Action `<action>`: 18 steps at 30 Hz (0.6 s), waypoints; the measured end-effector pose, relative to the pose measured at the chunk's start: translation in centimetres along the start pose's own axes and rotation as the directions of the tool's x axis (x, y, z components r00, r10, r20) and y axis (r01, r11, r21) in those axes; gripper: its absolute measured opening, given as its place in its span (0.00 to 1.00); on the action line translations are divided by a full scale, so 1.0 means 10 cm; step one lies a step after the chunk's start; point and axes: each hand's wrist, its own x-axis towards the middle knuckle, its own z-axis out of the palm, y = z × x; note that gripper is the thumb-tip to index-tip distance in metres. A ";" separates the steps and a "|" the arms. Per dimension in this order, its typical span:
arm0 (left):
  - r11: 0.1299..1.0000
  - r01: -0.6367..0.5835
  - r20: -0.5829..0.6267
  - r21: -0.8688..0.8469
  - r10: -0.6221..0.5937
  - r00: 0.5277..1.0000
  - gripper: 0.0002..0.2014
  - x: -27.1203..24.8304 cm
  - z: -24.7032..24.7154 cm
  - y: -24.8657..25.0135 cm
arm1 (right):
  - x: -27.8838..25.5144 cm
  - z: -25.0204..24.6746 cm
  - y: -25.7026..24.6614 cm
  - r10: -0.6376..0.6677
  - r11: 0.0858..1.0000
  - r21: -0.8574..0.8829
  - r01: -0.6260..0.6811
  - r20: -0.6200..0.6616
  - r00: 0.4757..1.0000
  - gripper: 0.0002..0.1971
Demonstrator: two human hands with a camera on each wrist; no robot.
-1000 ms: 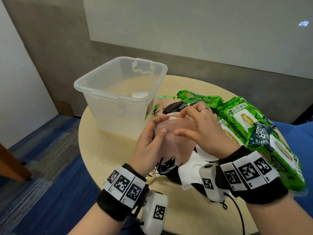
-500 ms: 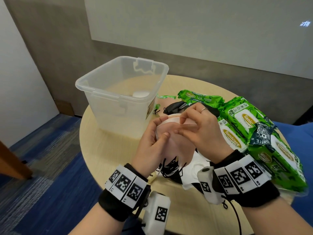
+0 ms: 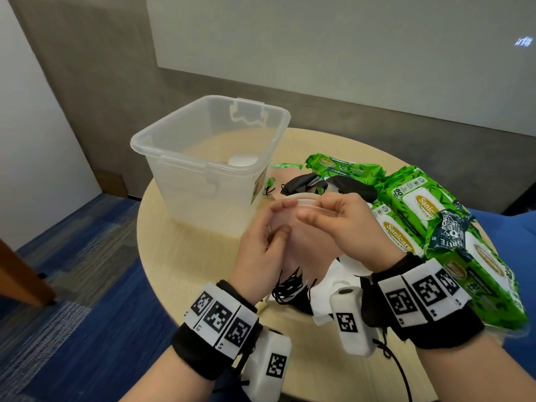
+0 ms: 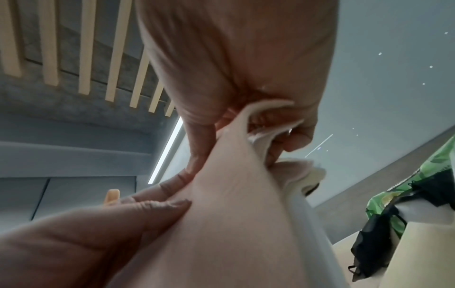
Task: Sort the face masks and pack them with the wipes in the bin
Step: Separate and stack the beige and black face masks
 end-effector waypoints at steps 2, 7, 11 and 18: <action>1.000 0.014 0.000 -0.017 -0.014 1.000 0.18 0.00 -0.01 -0.01 | 0.01 -0.01 0.01 -0.027 0.998 -0.056 0.026 -0.012 1.000 0.07; 0.996 0.054 -0.013 -0.077 -0.055 0.998 0.16 0.02 -0.06 -0.04 | -0.01 -0.04 0.05 -0.223 0.953 -0.227 0.199 -0.084 0.971 0.06; 0.987 0.108 -0.055 -0.120 -0.115 0.992 0.16 0.07 -0.08 -0.05 | -0.02 -0.13 0.04 -0.410 0.864 -0.354 0.359 -0.080 0.909 0.05; 0.905 0.197 -0.044 -0.376 -0.230 0.972 0.19 0.10 -0.08 -0.03 | -0.07 -0.36 -0.13 -0.167 0.913 0.408 -0.015 0.407 0.898 0.08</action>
